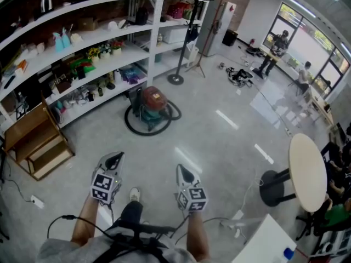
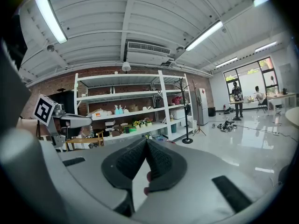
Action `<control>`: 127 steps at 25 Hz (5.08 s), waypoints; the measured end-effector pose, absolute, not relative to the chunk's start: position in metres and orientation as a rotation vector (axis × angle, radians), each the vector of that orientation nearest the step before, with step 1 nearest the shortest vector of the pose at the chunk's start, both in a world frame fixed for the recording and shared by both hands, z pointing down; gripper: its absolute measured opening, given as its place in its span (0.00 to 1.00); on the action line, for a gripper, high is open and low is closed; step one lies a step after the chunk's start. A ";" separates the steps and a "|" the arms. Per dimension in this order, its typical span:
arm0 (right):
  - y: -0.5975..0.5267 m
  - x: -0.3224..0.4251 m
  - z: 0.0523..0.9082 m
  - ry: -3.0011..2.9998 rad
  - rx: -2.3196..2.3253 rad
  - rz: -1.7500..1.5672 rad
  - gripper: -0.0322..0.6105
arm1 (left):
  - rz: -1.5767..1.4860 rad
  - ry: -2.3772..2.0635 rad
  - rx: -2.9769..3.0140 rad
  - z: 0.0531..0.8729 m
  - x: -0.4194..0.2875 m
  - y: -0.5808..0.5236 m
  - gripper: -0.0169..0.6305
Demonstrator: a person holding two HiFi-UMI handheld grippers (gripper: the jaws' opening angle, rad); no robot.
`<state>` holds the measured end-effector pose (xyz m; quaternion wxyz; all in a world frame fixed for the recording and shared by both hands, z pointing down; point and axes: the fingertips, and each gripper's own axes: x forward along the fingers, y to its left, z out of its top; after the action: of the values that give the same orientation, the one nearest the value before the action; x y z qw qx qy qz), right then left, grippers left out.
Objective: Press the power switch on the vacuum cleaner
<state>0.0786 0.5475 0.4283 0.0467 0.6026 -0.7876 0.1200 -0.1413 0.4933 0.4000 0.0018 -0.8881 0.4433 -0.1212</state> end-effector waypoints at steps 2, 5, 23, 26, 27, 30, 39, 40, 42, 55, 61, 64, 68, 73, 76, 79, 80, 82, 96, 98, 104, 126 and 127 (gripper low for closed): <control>0.530 0.078 0.428 -2.401 1.842 0.369 0.07 | -0.375 1.384 -2.790 0.399 -0.141 0.474 0.04; 0.503 0.076 0.428 -2.402 1.845 0.361 0.07 | -0.365 1.374 -2.792 0.396 -0.141 0.445 0.04; 0.334 0.042 0.415 -2.372 1.812 0.340 0.07 | -0.380 1.330 -2.804 0.394 -0.161 0.274 0.04; 0.312 0.034 0.415 -2.383 1.810 0.347 0.07 | -0.380 1.323 -2.809 0.396 -0.165 0.250 0.04; 0.305 0.032 0.416 -2.384 1.817 0.356 0.07 | -0.381 1.320 -2.808 0.396 -0.166 0.242 0.04; 0.287 0.029 0.419 -2.381 1.828 0.363 0.07 | -0.389 1.312 -2.809 0.398 -0.168 0.222 0.04; 0.242 0.037 0.413 -2.370 1.843 0.329 0.07 | -0.385 1.296 -2.805 0.393 -0.164 0.177 0.04; 0.236 0.039 0.412 -2.370 1.849 0.319 0.07 | -0.382 1.295 -2.802 0.393 -0.163 0.173 0.04; 0.226 0.043 0.413 -2.373 1.850 0.325 0.07 | -0.383 1.299 -2.797 0.392 -0.160 0.162 0.04; 0.124 0.086 0.429 -2.383 1.864 0.398 0.07 | -0.425 1.319 -2.785 0.398 -0.125 0.067 0.04; 0.065 0.102 0.429 -2.392 1.835 0.421 0.07 | -0.420 1.364 -2.790 0.397 -0.112 0.010 0.04; 0.039 0.109 0.435 -2.388 1.811 0.437 0.07 | -0.424 1.381 -2.789 0.398 -0.106 -0.015 0.04; 0.011 0.117 0.449 -2.394 1.791 0.513 0.07 | -0.447 1.400 -2.794 0.406 -0.096 -0.045 0.04; -0.030 0.131 0.458 -2.387 1.767 0.521 0.07 | -0.467 1.411 -2.794 0.416 -0.082 -0.083 0.04; -0.055 0.140 0.461 -2.401 1.754 0.513 0.07 | -0.461 1.408 -2.793 0.417 -0.073 -0.103 0.04; -0.074 0.143 0.464 -2.414 1.735 0.554 0.07 | -0.465 1.417 -2.788 0.418 -0.068 -0.122 0.04; -0.080 0.144 0.466 -2.411 1.732 0.555 0.07 | -0.470 1.424 -2.789 0.420 -0.068 -0.128 0.04; -0.091 0.148 0.470 -2.401 1.727 0.557 0.07 | -0.484 1.436 -2.790 0.423 -0.067 -0.138 0.04; -0.155 0.149 0.511 -2.357 1.715 0.619 0.07 | -0.513 1.368 -2.851 0.465 -0.057 -0.211 0.04; -0.166 0.149 0.519 -2.344 1.727 0.617 0.07 | -0.514 1.353 -2.865 0.474 -0.055 -0.221 0.04; -0.194 0.136 0.552 -2.307 1.714 0.648 0.07 | -0.618 1.291 -2.874 0.522 -0.063 -0.250 0.04; -0.264 0.135 0.704 -2.228 1.648 0.753 0.07 | -0.728 1.228 -2.986 0.674 -0.050 -0.307 0.04; -0.266 0.134 0.714 -2.226 1.641 0.760 0.07 | -0.733 1.223 -2.991 0.683 -0.050 -0.308 0.04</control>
<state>0.1340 -0.2663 0.7136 0.1363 0.5668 -0.7690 0.2623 -0.0495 -0.3081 0.6828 -0.0858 -0.8993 0.3678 -0.2203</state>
